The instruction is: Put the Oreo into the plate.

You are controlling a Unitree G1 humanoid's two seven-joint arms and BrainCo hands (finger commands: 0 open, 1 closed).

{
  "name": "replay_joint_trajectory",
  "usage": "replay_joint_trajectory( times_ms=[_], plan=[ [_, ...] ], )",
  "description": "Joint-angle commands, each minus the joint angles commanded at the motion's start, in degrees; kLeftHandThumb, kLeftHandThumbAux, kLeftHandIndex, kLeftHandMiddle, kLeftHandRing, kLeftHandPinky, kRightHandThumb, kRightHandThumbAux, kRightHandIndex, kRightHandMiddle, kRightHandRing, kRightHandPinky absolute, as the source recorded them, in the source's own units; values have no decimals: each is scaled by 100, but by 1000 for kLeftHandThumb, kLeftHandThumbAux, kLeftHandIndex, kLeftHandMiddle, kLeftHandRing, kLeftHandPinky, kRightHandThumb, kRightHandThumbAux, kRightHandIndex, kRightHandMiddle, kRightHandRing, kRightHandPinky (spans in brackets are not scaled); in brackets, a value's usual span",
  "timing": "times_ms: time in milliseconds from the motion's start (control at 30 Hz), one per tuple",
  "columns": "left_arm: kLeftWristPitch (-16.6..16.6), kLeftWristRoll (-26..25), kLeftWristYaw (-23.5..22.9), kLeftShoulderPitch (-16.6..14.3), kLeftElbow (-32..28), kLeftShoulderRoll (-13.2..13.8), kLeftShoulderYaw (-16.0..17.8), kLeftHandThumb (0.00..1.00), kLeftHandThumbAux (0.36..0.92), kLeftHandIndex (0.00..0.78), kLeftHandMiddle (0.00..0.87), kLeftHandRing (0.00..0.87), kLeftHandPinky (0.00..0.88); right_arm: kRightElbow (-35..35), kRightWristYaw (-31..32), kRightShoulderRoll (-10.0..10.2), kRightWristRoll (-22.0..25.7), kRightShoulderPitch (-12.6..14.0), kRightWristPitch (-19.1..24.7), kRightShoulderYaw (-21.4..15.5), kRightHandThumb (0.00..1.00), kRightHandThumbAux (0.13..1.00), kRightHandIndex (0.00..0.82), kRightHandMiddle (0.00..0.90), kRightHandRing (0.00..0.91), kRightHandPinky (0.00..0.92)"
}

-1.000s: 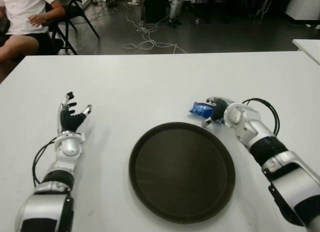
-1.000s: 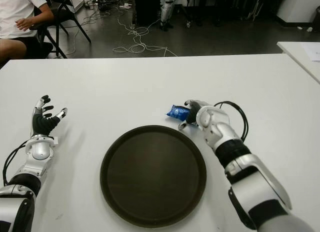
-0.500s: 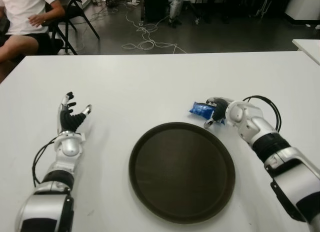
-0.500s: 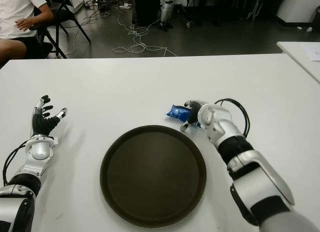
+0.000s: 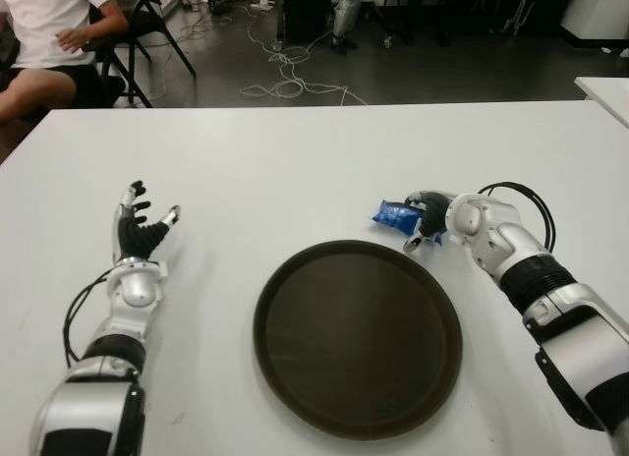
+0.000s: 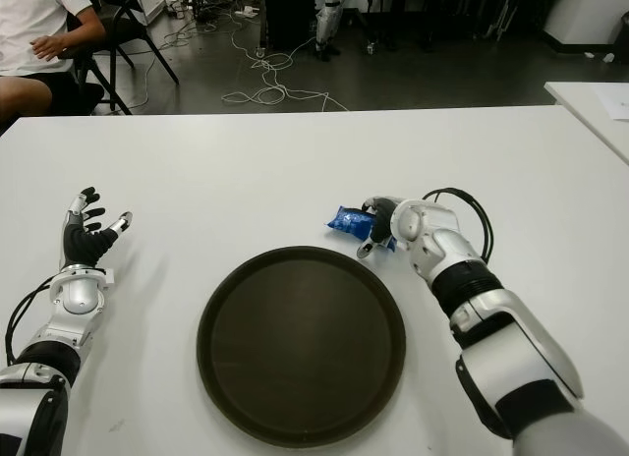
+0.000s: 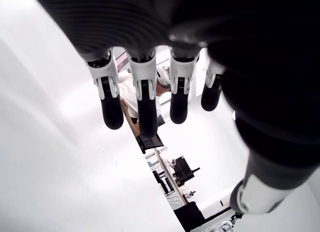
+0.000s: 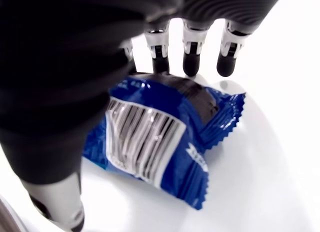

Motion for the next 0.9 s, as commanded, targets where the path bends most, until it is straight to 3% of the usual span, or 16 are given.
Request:
replay_joint_trajectory(
  times_ms=[567,900],
  plan=[
    [-21,-66,-70,11,-12,-24,50,230,709,89,160,190,251,552,222,19,-84,-375,-395,195,0,772,52,88,29,0],
    [-18,-51,-47,9,6,-14,37,235,699,89,156,177,220,841,111,68,-104,-484,-626,208,0,775,54,92,33,0]
  ],
)
